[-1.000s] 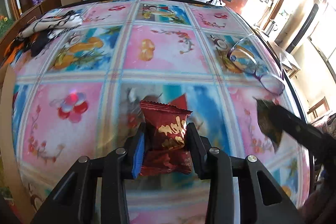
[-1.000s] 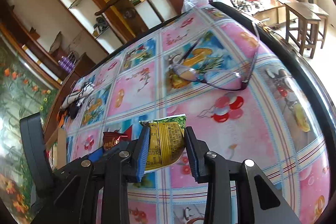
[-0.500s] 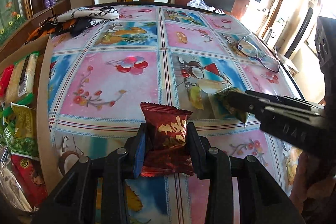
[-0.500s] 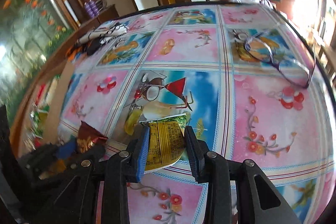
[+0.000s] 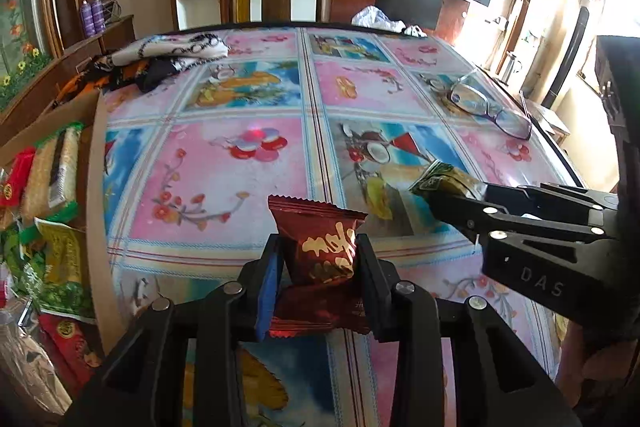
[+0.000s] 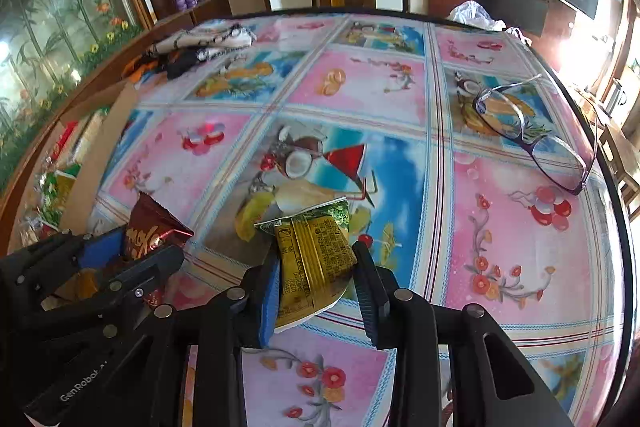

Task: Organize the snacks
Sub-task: 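Hold the red candy bag with left tool while right tool holds the peas bag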

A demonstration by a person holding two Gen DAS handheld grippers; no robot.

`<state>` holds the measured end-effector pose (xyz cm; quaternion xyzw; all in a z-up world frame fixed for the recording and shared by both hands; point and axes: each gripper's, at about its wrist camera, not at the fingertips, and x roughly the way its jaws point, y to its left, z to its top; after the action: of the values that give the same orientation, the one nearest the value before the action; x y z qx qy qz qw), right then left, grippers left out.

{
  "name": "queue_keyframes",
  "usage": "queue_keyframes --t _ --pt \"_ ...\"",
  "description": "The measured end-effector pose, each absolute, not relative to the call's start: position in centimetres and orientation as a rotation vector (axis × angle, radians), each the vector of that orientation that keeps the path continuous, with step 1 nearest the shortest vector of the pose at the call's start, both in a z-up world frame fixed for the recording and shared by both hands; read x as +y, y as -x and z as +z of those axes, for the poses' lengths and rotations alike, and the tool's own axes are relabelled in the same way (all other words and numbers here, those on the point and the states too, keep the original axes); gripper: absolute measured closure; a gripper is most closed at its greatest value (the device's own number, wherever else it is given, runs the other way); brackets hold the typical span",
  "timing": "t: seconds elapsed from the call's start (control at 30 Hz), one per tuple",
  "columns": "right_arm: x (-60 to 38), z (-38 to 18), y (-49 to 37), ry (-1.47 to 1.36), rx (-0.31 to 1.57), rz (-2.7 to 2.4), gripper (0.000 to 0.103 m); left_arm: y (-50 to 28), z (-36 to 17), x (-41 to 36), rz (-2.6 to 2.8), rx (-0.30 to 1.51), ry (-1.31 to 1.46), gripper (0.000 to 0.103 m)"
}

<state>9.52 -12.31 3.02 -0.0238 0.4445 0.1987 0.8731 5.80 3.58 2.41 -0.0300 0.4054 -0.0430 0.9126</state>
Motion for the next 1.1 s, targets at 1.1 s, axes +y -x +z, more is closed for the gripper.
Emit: queue_keyframes --t 1.1 --pt "-11.6 6.5 -7.2 -0.02 0.758 0.47 0.067 -3.8 5.5 2.8 0.062 0.579 -0.115 0.068"
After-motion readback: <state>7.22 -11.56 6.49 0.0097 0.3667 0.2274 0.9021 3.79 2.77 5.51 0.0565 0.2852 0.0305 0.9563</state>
